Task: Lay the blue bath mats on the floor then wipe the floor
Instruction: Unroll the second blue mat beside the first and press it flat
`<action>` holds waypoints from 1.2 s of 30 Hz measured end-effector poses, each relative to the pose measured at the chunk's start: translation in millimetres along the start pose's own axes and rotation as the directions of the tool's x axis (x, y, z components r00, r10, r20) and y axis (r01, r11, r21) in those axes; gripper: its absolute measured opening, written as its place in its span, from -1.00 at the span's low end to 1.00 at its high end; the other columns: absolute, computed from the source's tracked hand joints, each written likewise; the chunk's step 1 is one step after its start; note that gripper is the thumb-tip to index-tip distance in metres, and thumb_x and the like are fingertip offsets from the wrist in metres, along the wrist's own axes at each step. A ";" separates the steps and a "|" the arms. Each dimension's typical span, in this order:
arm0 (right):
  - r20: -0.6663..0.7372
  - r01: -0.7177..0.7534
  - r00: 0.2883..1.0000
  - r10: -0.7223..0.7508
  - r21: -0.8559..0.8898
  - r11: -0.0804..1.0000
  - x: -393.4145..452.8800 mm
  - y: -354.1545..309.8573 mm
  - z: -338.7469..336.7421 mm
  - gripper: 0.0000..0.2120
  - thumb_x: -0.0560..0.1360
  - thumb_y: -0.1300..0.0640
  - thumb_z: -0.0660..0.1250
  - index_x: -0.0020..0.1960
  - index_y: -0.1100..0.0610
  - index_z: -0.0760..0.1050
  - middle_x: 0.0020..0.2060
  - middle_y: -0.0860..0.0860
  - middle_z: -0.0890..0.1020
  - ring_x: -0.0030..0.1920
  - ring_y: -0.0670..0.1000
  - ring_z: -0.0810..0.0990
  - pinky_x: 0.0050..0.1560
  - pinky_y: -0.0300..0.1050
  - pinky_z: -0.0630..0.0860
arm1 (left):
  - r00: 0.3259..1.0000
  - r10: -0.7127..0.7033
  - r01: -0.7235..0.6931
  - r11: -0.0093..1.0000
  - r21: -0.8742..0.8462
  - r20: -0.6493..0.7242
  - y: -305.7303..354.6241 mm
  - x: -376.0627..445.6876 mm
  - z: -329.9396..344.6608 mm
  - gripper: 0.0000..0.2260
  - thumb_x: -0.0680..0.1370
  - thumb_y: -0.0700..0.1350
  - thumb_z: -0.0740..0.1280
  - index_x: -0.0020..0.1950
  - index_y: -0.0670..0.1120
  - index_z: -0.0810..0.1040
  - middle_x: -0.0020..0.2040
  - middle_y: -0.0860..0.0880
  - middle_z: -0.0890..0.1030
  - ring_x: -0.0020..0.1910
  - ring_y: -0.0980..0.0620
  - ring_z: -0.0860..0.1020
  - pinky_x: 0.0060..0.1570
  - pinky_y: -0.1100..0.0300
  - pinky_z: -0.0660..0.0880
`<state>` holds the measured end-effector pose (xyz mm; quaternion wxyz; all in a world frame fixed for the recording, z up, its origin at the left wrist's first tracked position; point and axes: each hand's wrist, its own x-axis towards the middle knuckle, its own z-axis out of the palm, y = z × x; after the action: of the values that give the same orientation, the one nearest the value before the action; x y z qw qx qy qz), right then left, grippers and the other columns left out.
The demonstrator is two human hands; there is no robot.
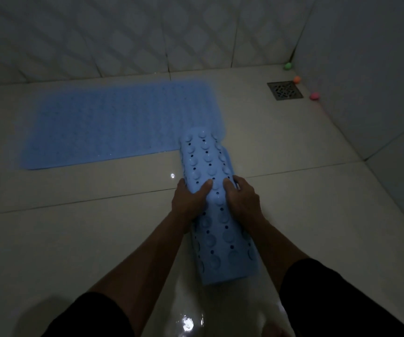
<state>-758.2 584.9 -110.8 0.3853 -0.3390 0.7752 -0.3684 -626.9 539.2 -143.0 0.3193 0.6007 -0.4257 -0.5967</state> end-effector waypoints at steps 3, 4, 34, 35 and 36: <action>0.021 0.001 1.000 0.000 -0.015 1.000 9.1 2.2 -1.8 -0.60 0.62 -0.09 0.20 0.39 0.05 0.42 0.32 0.14 0.53 0.26 0.18 0.52 0.18 -0.07 0.41 | 0.999 0.030 -0.029 0.999 0.045 -0.015 -19.6 17.7 4.8 -0.15 0.20 0.44 0.54 0.38 0.05 0.53 0.25 0.01 0.65 0.17 -0.04 0.65 0.17 -0.11 0.60; 0.031 0.001 1.000 -0.001 -0.015 1.000 11.4 3.3 -2.9 -0.62 0.62 -0.08 0.19 0.37 0.05 0.42 0.30 0.14 0.54 0.24 0.18 0.52 0.17 -0.05 0.42 | 0.999 0.026 -0.025 0.998 0.050 -0.019 -20.2 19.0 6.4 -0.12 0.17 0.46 0.54 0.39 0.07 0.51 0.26 0.02 0.64 0.17 -0.04 0.65 0.17 -0.11 0.60; 0.146 0.054 0.988 -0.057 0.023 0.998 -5.8 -3.0 45.8 -0.65 0.52 -0.11 0.34 0.27 -0.07 0.41 0.11 0.04 0.53 0.12 0.10 0.55 0.14 0.07 0.53 | 0.949 0.001 0.067 0.977 0.204 -0.315 -1.7 -3.7 -53.5 -0.63 0.61 0.04 0.33 0.39 -0.01 0.55 0.27 -0.11 0.63 0.21 -0.10 0.59 0.30 0.02 0.51; 0.114 0.074 0.991 -0.075 0.010 0.997 -8.2 -5.9 52.2 -0.66 0.52 -0.11 0.30 0.26 -0.06 0.42 0.08 0.05 0.54 0.10 0.12 0.55 0.13 0.09 0.53 | 0.951 -0.011 0.067 0.983 0.172 -0.309 -1.7 -2.8 -61.7 -0.63 0.59 0.07 0.34 0.38 0.00 0.56 0.26 -0.09 0.63 0.19 -0.08 0.60 0.29 -0.01 0.53; 0.092 0.092 0.991 -0.092 0.005 0.996 -8.7 -7.8 58.0 -0.63 0.48 -0.13 0.26 0.25 -0.06 0.42 0.06 0.08 0.54 0.08 0.13 0.55 0.11 0.11 0.53 | 0.956 -0.025 0.067 0.989 0.135 -0.293 -0.8 -2.7 -69.0 -0.61 0.57 0.11 0.35 0.36 0.01 0.58 0.24 -0.07 0.65 0.15 -0.06 0.62 0.26 -0.03 0.55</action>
<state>-703.1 570.1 -126.3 0.4036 -0.3908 0.7399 -0.3701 -558.3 533.4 -136.8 0.3203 0.7130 -0.4017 -0.4772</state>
